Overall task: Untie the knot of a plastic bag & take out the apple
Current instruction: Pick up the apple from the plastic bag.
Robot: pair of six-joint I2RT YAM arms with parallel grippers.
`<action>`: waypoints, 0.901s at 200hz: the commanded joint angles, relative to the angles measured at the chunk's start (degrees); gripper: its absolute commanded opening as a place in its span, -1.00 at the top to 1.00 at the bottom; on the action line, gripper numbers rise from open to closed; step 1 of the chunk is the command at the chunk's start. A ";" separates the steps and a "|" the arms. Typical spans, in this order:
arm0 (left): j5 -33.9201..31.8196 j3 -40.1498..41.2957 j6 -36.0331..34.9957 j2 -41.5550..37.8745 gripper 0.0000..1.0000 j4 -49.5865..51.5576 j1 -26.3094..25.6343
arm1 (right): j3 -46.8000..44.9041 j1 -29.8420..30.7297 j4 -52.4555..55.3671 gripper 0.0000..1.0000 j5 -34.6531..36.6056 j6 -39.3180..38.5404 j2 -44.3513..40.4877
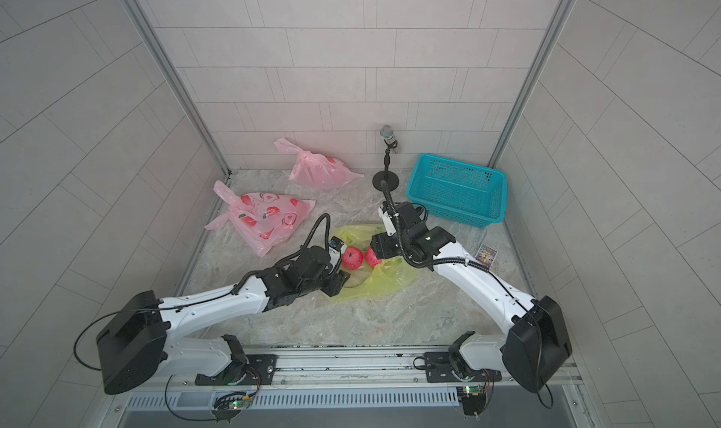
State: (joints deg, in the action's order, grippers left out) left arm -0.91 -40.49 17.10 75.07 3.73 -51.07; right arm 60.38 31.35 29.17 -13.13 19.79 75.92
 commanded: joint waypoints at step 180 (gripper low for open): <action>-0.34 -3.99 3.64 3.24 -0.18 -0.86 8.07 | 2.04 3.85 -4.35 -0.85 9.78 -5.10 19.50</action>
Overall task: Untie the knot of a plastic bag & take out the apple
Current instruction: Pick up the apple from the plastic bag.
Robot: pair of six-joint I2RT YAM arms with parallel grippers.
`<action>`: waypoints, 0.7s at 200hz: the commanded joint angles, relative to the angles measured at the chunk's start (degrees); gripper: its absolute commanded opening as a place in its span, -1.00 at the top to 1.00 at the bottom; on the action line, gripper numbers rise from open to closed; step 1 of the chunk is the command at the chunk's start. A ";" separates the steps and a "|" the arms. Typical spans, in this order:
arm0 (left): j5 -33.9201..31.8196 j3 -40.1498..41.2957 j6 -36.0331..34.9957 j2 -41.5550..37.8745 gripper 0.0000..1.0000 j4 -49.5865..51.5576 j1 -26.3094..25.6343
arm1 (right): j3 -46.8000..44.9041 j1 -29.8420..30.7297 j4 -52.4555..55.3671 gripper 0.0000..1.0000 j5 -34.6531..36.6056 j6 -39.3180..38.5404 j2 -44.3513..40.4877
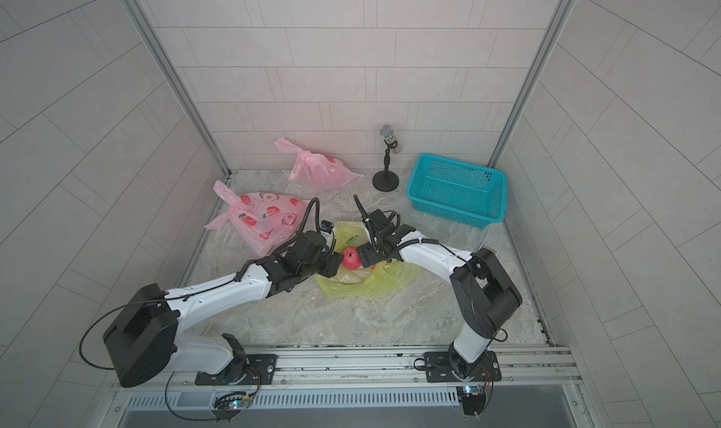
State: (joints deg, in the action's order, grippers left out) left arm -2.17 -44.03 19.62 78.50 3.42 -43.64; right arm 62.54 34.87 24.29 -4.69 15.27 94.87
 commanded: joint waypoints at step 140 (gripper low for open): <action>3.36 1.47 1.50 -1.79 -0.22 -1.06 3.46 | 0.08 1.13 0.14 -0.43 1.86 -0.59 4.49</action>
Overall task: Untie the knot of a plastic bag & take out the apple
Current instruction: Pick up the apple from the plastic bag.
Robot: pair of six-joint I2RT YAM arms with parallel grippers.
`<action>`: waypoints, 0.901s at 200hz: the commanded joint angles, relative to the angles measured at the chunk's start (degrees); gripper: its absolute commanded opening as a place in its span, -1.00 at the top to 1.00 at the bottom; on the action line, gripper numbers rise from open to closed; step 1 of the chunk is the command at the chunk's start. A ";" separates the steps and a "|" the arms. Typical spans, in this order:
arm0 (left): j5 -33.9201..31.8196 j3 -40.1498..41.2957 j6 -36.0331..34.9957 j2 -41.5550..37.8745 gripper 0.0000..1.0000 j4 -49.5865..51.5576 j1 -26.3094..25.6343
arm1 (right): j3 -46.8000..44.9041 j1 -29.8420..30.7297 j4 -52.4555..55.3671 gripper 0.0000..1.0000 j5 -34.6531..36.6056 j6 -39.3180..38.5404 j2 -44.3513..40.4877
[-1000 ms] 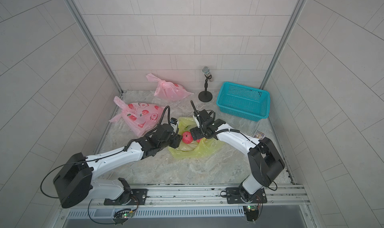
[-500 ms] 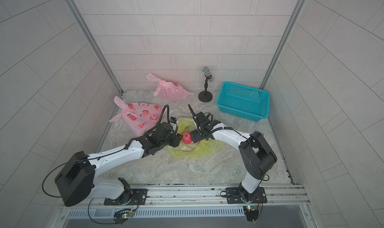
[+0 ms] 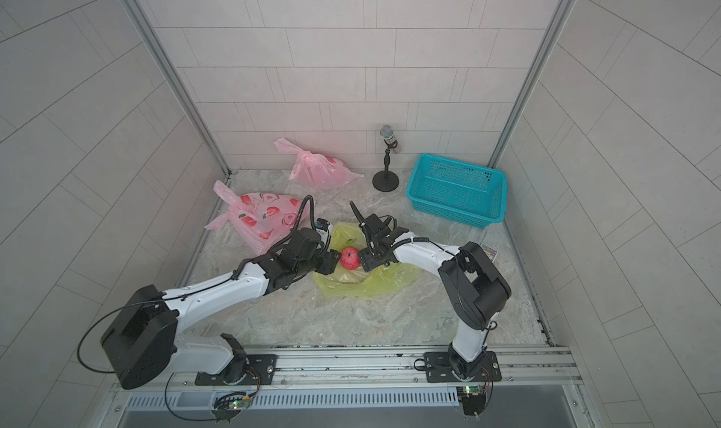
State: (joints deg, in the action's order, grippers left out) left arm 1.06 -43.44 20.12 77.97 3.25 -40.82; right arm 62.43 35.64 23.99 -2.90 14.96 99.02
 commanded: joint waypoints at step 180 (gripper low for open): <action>0.51 -0.05 0.49 -1.85 -0.23 -0.46 1.00 | -0.62 0.31 -0.34 -0.18 -15.44 2.41 -20.58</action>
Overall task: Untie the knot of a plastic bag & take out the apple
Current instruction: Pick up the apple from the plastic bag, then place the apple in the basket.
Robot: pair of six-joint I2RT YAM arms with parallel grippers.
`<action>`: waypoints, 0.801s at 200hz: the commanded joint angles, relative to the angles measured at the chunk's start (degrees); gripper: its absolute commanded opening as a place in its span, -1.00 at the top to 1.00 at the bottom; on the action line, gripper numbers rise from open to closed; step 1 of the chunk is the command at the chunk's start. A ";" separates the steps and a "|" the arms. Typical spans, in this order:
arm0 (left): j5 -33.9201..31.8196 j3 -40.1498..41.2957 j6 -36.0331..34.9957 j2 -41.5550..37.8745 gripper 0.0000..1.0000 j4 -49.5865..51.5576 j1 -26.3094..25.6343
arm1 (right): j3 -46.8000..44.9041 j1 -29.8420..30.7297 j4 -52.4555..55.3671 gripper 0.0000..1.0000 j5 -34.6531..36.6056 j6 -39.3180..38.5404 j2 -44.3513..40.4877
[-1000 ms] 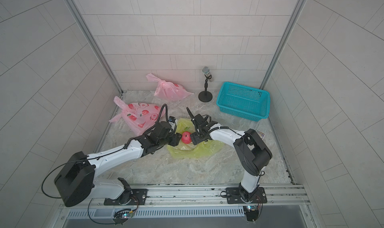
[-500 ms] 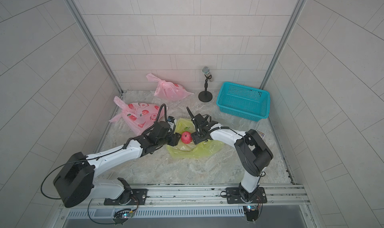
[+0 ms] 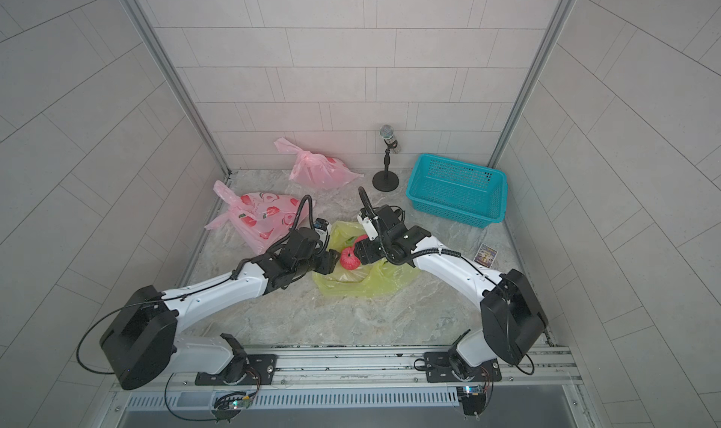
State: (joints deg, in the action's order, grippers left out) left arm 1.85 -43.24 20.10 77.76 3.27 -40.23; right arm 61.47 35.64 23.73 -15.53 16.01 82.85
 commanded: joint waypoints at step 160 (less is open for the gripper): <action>5.79 -3.04 -0.89 -5.83 -0.42 1.02 1.01 | 21.98 -30.78 -1.12 -0.19 8.72 3.27 9.79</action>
State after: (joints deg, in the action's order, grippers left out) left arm 6.46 -43.90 19.88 73.12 3.20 -39.68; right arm 80.36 7.27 23.70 -10.61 20.14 89.58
